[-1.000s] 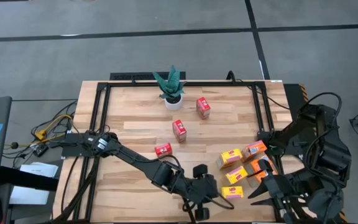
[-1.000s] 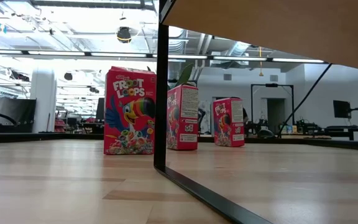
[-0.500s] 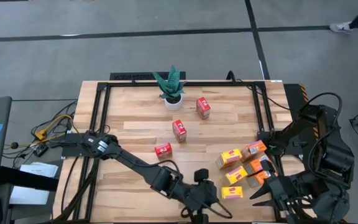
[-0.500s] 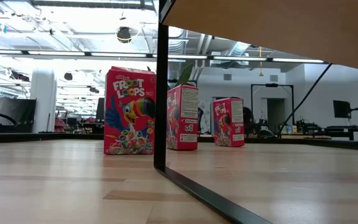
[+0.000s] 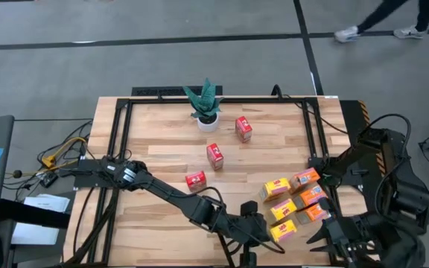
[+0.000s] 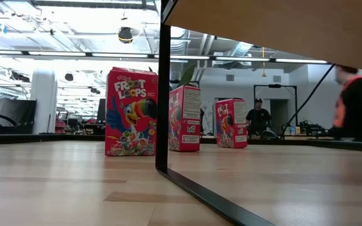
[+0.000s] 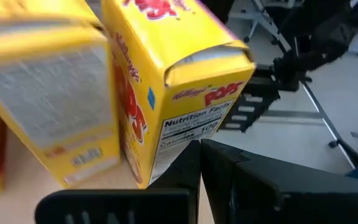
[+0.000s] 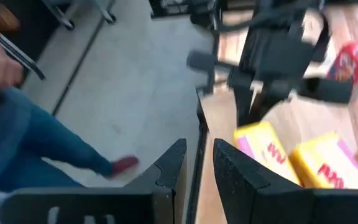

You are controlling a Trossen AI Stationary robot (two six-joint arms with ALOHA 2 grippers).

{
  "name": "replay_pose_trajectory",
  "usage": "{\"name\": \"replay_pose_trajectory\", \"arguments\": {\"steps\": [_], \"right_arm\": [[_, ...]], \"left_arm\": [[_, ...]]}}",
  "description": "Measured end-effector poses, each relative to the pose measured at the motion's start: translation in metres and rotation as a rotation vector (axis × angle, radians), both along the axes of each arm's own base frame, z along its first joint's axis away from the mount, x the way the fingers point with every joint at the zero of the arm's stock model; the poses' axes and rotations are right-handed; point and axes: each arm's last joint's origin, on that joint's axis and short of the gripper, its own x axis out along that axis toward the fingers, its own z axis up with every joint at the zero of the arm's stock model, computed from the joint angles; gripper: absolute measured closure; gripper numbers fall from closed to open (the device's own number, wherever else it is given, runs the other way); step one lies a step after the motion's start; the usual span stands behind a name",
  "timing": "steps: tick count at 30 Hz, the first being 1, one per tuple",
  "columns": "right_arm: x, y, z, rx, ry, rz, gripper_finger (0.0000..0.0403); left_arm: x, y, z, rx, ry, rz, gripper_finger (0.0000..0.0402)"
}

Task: Stack cereal on shelf
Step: Put the yellow cereal box on the shelf aligned with the other yellow cereal boxes

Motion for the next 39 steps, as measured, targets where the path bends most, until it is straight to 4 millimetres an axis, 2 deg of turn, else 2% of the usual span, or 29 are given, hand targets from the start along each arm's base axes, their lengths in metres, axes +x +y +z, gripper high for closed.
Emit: {"name": "replay_pose_trajectory", "arguments": {"steps": [6, 19, 25, 28, 39], "right_arm": [[0.003, 0.014, -0.021, -0.081, 0.075, -0.039, 0.0325], [0.004, 0.016, -0.022, -0.071, 0.075, -0.049, 0.0358], [0.004, 0.015, -0.021, -0.071, 0.074, -0.05, 0.0372], [0.005, 0.016, -0.021, -0.068, 0.072, -0.051, 0.0379], [0.005, 0.017, -0.02, -0.042, 0.064, -0.057, 0.0367]], "left_arm": [[0.005, 0.008, 0.002, 0.0, -0.02, 0.017, 0.0401], [0.011, 0.016, 0.009, -0.02, -0.089, 0.031, 0.0401], [0.024, 0.014, -0.007, -0.057, -0.135, 0.005, 0.0401], [0.024, 0.014, -0.013, -0.045, -0.105, 0.007, 0.0401], [0.004, 0.014, 0.007, 0.056, -0.038, 0.067, 0.0401]]}}
